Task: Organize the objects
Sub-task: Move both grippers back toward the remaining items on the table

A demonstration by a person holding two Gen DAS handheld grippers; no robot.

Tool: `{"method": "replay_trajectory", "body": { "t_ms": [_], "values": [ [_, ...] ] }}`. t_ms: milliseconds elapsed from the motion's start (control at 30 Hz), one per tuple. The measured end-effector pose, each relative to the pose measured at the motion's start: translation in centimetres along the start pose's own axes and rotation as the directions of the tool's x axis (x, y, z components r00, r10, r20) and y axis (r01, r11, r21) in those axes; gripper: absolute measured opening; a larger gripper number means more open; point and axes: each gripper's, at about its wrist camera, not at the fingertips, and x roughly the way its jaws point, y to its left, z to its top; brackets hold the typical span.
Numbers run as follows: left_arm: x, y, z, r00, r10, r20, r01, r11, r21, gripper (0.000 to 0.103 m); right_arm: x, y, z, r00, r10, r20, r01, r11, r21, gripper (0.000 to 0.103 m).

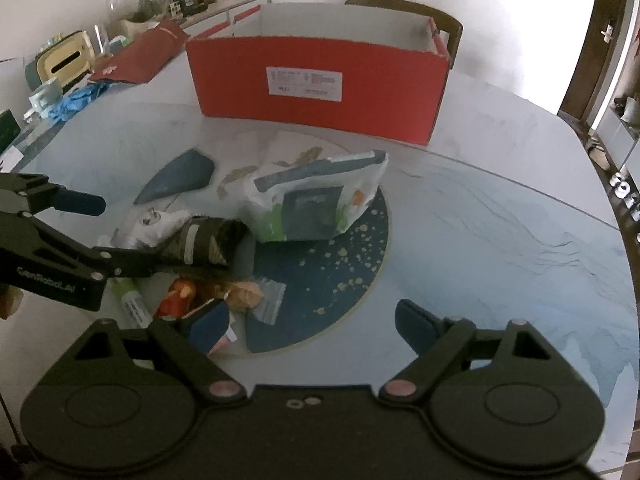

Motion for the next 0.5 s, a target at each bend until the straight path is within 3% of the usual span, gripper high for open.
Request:
{"method": "replay_trajectory", "body": {
  "t_ms": [333, 500],
  "values": [
    [0.7, -0.1, 0.1, 1.000, 0.019, -0.005, -0.018, 1.000, 0.016, 0.101, 2.2, 1.0, 0.3, 0.999, 0.020, -0.037, -0.021, 0.999, -0.028, 0.083],
    [1.2, 0.1, -0.1, 0.999, 0.035, -0.028, -0.034, 0.999, 0.018, 0.089, 3.1, 1.6, 0.6, 0.999, 0.013, -0.047, -0.016, 0.998, -0.058, 0.081]
  ]
}}
